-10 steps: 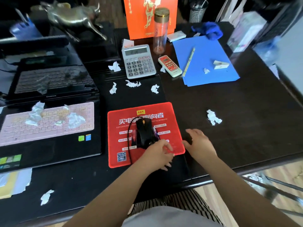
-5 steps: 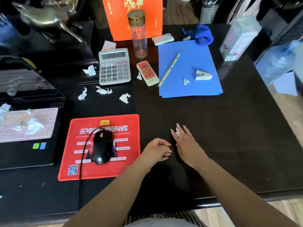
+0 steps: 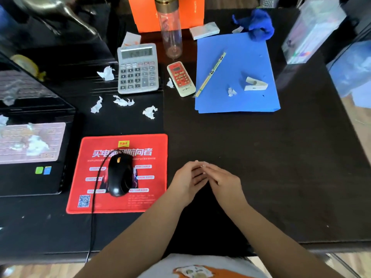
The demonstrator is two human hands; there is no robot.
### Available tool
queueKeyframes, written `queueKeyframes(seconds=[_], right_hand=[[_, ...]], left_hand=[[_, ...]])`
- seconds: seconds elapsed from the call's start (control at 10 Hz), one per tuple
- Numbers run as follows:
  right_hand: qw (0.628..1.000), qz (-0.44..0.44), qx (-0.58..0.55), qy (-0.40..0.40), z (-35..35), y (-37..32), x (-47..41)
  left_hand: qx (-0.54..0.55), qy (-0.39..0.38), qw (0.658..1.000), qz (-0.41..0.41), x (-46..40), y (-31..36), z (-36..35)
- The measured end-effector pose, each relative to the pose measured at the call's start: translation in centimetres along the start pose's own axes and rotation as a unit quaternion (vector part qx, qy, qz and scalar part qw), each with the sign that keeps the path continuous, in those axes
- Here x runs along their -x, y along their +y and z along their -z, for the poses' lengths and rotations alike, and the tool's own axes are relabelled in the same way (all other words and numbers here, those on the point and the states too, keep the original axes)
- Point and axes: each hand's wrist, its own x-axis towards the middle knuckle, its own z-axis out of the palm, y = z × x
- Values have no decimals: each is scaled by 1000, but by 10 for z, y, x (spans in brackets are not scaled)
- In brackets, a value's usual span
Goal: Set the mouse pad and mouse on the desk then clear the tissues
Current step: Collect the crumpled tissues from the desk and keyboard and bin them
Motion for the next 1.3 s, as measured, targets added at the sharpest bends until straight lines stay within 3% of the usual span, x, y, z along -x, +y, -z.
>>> queueKeyframes(seconds=[0.1, 0.2, 0.3, 0.4, 0.6, 0.7, 0.8, 0.9, 1.0, 1.1, 1.2, 1.3], right_hand=[[992, 20, 96, -78, -14, -12, -1], [859, 82, 450, -231, -26, -25, -22], [932, 7, 235, -277, -36, -50, -21], [963, 111, 233, -82, -18, -39, -27], [949, 166, 226, -143, -32, -79, -43], [955, 165, 228, -92, -44, -93, -51], [965, 138, 219, -39, -54, -104, -59], [987, 83, 139, 7, -48, -102, -70], [997, 4, 56, 51, -19, -75, -91], [986, -70, 149, 25, 14, -15, -119], [976, -99, 187, 46, 35, 30, -148], [973, -51, 225, 9, 42, 65, -176]], left_hand=[[100, -50, 993, 48, 1, 10, 3], [158, -80, 984, 36, 0, 20, 8], [176, -96, 979, 31, 4, 30, 20], [169, -78, 982, 8, 6, 41, 36], [68, -22, 997, -22, 27, 66, 48], [9, -16, 999, -51, 29, 76, 63], [7, -57, 998, -29, 17, 89, 66], [60, -95, 993, 27, 7, 103, 58], [163, -116, 979, 42, -12, 115, 30], [210, -92, 973, 33, -36, 122, -8], [193, -95, 976, 29, -52, 127, -40], [192, -88, 977, 23, -75, 132, -69]])
